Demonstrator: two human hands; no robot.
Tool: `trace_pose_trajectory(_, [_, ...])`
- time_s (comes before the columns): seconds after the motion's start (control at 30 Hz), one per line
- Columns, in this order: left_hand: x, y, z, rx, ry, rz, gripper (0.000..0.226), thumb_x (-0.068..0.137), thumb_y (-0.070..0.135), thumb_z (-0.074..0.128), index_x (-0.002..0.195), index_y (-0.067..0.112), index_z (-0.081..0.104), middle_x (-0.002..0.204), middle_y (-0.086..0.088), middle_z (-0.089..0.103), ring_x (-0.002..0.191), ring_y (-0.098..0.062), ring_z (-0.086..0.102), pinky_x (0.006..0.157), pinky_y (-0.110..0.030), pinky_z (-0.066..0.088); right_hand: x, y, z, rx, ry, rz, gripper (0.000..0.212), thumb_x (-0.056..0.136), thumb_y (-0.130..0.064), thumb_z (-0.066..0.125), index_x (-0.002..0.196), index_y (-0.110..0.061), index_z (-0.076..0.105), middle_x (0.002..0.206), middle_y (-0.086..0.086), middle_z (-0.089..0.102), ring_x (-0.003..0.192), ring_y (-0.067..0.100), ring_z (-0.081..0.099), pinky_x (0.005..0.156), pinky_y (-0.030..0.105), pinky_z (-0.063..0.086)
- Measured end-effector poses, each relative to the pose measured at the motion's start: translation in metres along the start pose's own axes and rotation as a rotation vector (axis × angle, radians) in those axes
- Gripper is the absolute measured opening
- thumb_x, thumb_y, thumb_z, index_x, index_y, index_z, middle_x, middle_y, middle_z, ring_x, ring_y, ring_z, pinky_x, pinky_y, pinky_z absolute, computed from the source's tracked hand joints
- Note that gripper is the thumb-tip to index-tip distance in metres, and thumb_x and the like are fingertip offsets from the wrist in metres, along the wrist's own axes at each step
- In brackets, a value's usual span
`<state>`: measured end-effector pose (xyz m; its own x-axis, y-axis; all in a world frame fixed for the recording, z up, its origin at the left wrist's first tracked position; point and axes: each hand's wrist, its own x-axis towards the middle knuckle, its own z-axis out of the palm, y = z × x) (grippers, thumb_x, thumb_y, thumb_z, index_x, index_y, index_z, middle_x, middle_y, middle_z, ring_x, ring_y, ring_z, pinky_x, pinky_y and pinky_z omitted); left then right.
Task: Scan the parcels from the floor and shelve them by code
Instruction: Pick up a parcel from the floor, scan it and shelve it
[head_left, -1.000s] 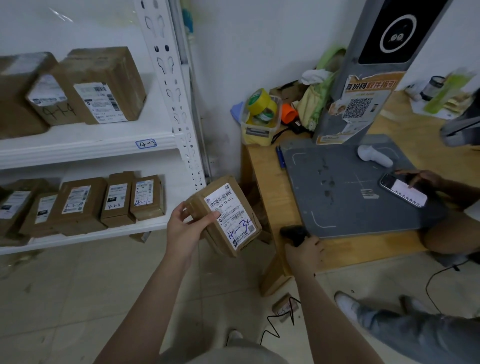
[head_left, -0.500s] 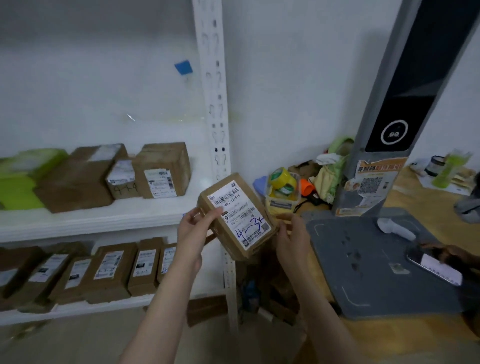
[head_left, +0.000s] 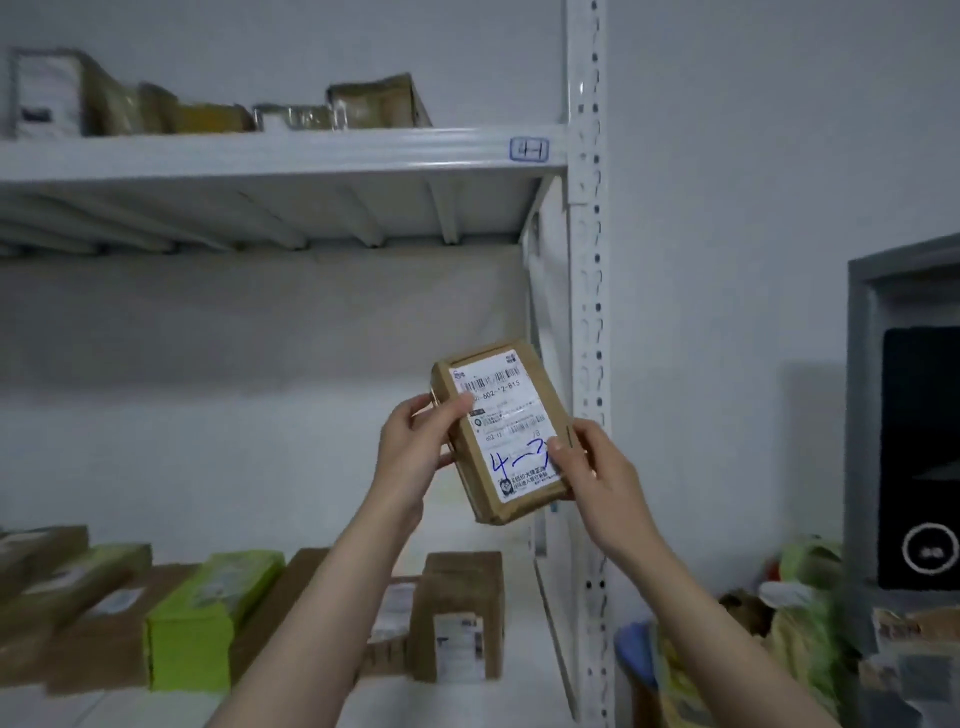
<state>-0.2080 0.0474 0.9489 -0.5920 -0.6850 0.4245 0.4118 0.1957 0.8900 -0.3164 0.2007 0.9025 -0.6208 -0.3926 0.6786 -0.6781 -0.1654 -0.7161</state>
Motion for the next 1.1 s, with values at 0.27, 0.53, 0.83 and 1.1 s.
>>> trace_pose_trajectory(0.27, [0.059, 0.12, -0.012, 0.047, -0.087, 0.384, 0.043, 0.09, 0.042, 0.071, 0.124, 0.021, 0.055, 0.121, 0.001, 0.068, 0.11, -0.016, 0.068, 0.1, -0.044, 0.054, 0.097, -0.113, 0.034, 0.039, 0.143, -0.166, 0.033, 0.099, -0.038, 0.056, 0.126, -0.019, 0.054, 0.106, -0.012, 0.071, 0.094, 0.007, 0.07, 0.088, 0.037, 0.057])
trace_pose_trajectory(0.53, [0.092, 0.186, -0.008, 0.283, -0.213, 0.586, 0.026, 0.101, 0.029, 0.054, 0.127, 0.03, 0.054, 0.121, 0.004, 0.07, 0.105, -0.015, 0.069, 0.094, -0.034, 0.055, 0.165, -0.187, 0.048, -0.041, 0.361, -0.247, 0.033, 0.099, -0.043, 0.053, 0.119, -0.017, 0.054, 0.092, -0.018, 0.06, 0.101, 0.018, 0.064, 0.09, 0.039, 0.052])
trace_pose_trajectory(0.83, [0.128, 0.242, 0.009, 0.587, -0.232, 0.791, 0.05, 0.093, 0.012, 0.062, 0.14, 0.023, 0.049, 0.133, 0.005, 0.062, 0.115, -0.017, 0.059, 0.089, -0.034, 0.05, 0.228, -0.239, 0.041, -0.146, 0.515, -0.3, 0.054, 0.098, -0.049, 0.05, 0.134, -0.01, 0.045, 0.124, 0.009, 0.058, 0.113, 0.028, 0.055, 0.09, 0.038, 0.044])
trace_pose_trajectory(1.1, [0.189, 0.258, 0.039, 0.647, -0.005, 0.828, 0.042, 0.098, 0.015, 0.057, 0.14, 0.015, 0.049, 0.138, -0.005, 0.06, 0.123, -0.028, 0.057, 0.095, -0.031, 0.044, 0.298, -0.243, 0.042, -0.192, 0.533, -0.336, 0.045, 0.097, -0.051, 0.045, 0.119, -0.012, 0.048, 0.118, 0.01, 0.06, 0.105, 0.032, 0.058, 0.088, 0.047, 0.052])
